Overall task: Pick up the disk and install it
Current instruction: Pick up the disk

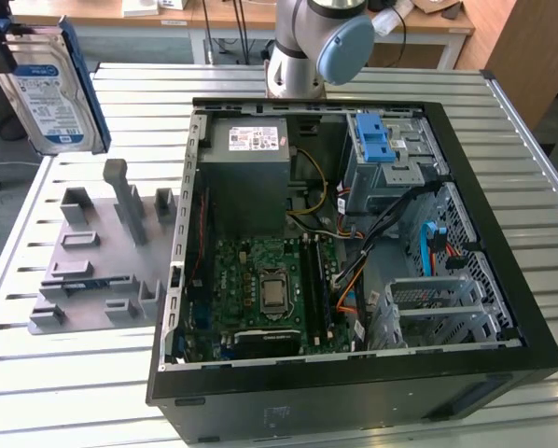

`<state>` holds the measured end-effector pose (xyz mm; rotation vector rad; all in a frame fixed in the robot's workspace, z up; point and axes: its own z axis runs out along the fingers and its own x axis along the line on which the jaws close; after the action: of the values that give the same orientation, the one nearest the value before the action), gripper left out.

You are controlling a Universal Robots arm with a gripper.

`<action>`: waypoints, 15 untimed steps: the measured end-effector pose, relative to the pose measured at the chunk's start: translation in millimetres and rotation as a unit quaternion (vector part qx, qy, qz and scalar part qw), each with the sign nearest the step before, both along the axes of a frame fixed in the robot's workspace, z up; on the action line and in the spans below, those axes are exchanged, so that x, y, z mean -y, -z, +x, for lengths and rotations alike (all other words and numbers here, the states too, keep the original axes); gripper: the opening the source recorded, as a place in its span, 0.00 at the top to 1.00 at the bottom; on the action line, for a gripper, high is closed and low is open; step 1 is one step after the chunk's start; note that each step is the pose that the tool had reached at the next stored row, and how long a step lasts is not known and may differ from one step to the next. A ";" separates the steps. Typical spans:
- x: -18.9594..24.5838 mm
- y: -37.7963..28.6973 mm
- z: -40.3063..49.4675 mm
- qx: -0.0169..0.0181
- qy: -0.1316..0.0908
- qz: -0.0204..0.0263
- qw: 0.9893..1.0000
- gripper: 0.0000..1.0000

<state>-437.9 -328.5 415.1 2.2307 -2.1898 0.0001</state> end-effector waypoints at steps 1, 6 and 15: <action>0.0 -1.6 0.0 0.000 0.000 0.000 1.000 0.64; 0.0 -10.5 0.0 0.000 0.000 0.000 1.000 0.64; 0.0 -23.5 0.0 0.000 0.000 0.000 1.000 0.64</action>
<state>-437.8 -328.5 438.6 2.2308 -2.1899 0.0003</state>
